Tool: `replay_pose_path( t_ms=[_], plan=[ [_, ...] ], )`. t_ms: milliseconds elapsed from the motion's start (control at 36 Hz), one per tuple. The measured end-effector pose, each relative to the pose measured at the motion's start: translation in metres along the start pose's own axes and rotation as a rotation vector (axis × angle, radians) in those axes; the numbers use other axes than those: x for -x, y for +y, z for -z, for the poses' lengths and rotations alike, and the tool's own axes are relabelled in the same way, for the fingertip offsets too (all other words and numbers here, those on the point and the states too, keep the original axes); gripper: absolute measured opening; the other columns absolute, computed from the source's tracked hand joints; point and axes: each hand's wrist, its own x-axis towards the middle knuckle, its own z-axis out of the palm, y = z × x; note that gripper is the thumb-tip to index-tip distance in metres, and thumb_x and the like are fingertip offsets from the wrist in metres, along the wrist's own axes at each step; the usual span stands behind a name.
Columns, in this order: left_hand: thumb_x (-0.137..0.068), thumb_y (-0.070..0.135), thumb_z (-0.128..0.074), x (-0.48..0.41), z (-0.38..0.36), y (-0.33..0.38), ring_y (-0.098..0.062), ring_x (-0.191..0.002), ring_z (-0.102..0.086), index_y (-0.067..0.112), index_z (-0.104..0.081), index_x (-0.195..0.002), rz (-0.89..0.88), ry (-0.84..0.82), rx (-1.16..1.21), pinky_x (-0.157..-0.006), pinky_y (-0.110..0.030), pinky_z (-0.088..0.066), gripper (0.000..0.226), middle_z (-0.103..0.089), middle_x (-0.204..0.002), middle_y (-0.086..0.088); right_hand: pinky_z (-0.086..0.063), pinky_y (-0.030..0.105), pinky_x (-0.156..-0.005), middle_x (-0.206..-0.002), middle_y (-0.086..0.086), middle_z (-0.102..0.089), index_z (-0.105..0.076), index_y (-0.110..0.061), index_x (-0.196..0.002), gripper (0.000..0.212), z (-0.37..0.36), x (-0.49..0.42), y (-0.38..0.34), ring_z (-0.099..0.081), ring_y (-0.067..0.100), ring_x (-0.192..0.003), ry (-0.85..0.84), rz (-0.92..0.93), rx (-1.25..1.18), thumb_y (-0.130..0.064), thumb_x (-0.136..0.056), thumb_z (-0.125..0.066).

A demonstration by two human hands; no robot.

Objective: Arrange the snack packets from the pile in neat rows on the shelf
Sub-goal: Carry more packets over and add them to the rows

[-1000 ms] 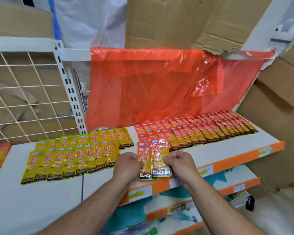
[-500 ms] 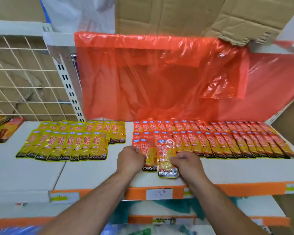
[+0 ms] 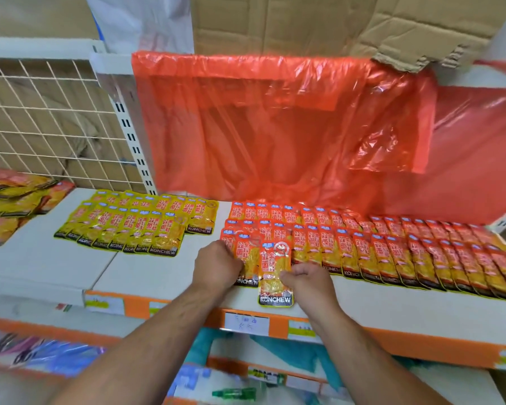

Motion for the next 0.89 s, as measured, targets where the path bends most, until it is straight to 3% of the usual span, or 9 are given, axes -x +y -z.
replay_pose_path(
  t_ms=[167,250,333,500,639,778,833,889],
  plan=[
    [-0.075,0.028,-0.076,0.001,-0.002,-0.002,-0.023,-0.080,-0.063,0.016,-0.057,-0.075,-0.006,0.005,-0.005,-0.068,-0.029,-0.048,0.022,-0.069,-0.083,-0.003,-0.051,0.036,-0.080,-0.086,-0.002,-0.068,-0.064,-0.020,-0.080,0.012,0.000,-0.002,0.003,-0.063,0.016,-0.083,0.008,0.008,-0.025,-0.022,-0.088,-0.073],
    [-0.075,0.028,-0.075,0.002,-0.004,-0.004,-0.023,-0.079,-0.063,0.017,-0.057,-0.072,-0.015,0.010,0.001,-0.066,-0.028,-0.046,0.022,-0.068,-0.079,-0.002,-0.053,0.042,-0.085,-0.092,0.009,-0.070,-0.063,-0.020,-0.079,0.014,0.001,-0.001,0.003,-0.064,0.020,-0.083,0.015,0.006,-0.019,-0.021,-0.089,-0.072],
    [-0.078,0.030,-0.075,0.002,-0.005,-0.006,-0.022,-0.077,-0.062,0.016,-0.058,-0.073,-0.022,0.007,0.008,-0.065,-0.027,-0.042,0.022,-0.066,-0.078,-0.001,-0.052,0.048,-0.087,-0.098,0.017,-0.069,-0.066,-0.011,-0.087,0.014,0.000,0.000,0.004,-0.065,0.032,-0.095,0.036,0.001,0.004,-0.023,-0.089,-0.072],
    [-0.079,0.034,-0.076,-0.002,-0.003,-0.009,-0.020,-0.074,-0.059,0.017,-0.058,-0.073,-0.021,-0.028,0.018,-0.064,-0.025,-0.040,0.025,-0.066,-0.078,-0.001,-0.048,0.035,-0.083,-0.099,0.000,-0.068,-0.065,-0.016,-0.091,0.012,-0.003,-0.003,0.008,-0.063,0.021,-0.097,0.060,-0.030,0.009,-0.025,-0.089,-0.073],
    [-0.082,0.035,-0.072,-0.006,-0.002,-0.013,-0.020,-0.072,-0.060,0.015,-0.059,-0.078,-0.052,-0.047,0.029,-0.061,-0.025,-0.039,0.024,-0.066,-0.080,-0.002,-0.045,0.031,-0.082,-0.107,0.001,-0.068,-0.066,-0.013,-0.102,0.021,-0.009,-0.004,0.006,-0.063,0.018,-0.099,0.096,-0.060,0.016,-0.026,-0.087,-0.075],
    [-0.083,0.038,-0.073,-0.010,0.001,-0.018,-0.018,-0.069,-0.060,0.012,-0.063,-0.077,-0.072,-0.111,0.053,-0.056,-0.024,-0.038,0.029,-0.066,-0.076,-0.001,-0.043,0.031,-0.081,-0.103,0.003,-0.065,-0.065,-0.013,-0.091,0.013,-0.011,-0.002,-0.002,-0.060,0.019,-0.098,0.118,-0.086,-0.013,-0.020,-0.086,-0.075],
    [-0.082,0.038,-0.074,-0.013,0.005,-0.017,-0.017,-0.069,-0.062,0.011,-0.063,-0.075,-0.085,-0.125,0.082,-0.056,-0.024,-0.041,0.030,-0.068,-0.076,-0.001,-0.045,0.031,-0.071,-0.091,0.002,-0.063,-0.062,-0.012,-0.081,0.015,-0.013,-0.005,-0.008,-0.059,0.018,-0.087,0.131,-0.080,-0.022,-0.016,-0.086,-0.075],
    [-0.080,0.036,-0.074,-0.013,0.010,-0.017,-0.019,-0.072,-0.064,0.013,-0.061,-0.072,-0.111,-0.109,0.120,-0.061,-0.027,-0.048,0.027,-0.067,-0.074,0.000,-0.045,0.031,-0.070,-0.076,0.001,-0.058,-0.057,-0.012,-0.070,0.024,-0.015,-0.009,-0.013,-0.058,0.020,-0.080,0.141,-0.061,-0.013,-0.013,-0.085,-0.076]
  ],
)
